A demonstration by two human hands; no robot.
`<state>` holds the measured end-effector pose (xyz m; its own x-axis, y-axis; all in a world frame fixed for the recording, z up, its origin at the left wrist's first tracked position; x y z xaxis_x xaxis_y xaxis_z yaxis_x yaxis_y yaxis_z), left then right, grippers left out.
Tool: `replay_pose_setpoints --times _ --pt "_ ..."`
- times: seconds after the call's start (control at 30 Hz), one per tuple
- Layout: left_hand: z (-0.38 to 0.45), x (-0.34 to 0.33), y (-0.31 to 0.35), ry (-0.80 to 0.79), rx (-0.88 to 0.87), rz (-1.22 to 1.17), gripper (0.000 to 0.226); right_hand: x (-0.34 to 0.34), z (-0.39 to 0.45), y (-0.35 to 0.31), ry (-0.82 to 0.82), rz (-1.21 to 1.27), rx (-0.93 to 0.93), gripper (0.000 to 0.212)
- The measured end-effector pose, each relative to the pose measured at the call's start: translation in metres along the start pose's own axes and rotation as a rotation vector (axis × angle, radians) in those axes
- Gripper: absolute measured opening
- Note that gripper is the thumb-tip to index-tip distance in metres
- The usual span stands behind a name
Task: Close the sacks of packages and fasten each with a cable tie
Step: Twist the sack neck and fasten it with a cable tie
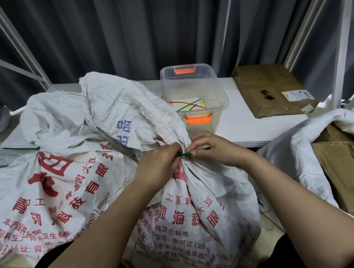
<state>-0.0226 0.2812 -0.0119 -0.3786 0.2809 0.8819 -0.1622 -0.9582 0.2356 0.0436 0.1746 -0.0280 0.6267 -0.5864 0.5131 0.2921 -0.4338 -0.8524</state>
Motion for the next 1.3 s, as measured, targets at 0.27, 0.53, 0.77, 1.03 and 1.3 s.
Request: replay_pose_setpoints --times 0.27,0.53,0.77,1.03,1.3 --pt "-0.001 0.007 0.013 0.085 -0.2 0.09 0.033 0.003 -0.002 0.001 0.011 0.048 -0.007 0.015" --pt "-0.004 0.005 0.01 0.058 -0.169 0.043 0.037 0.001 -0.001 0.005 -0.011 0.009 -0.015 0.011" --pt "-0.004 0.003 0.008 -0.007 -0.101 0.035 0.013 0.004 -0.003 0.001 0.005 0.032 -0.021 0.012" --pt "-0.015 0.004 -0.016 -0.081 0.083 -0.054 0.011 0.036 -0.015 0.015 0.044 0.025 -0.092 0.012" --pt "-0.026 -0.003 -0.018 -0.078 0.229 0.087 0.02 0.053 -0.03 0.02 0.282 0.072 -0.227 0.015"
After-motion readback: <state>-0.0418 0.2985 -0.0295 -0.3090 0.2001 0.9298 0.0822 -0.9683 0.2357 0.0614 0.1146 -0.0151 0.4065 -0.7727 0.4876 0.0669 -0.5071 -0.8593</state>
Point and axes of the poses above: each hand's wrist, its own z-axis towards the middle knuckle, its own x-axis out of the back of the hand, y = z × x, the point moved 8 cm from there along z, towards the middle knuckle, and after that the axes turned 5 degrees about y, right-handed, at the moved point
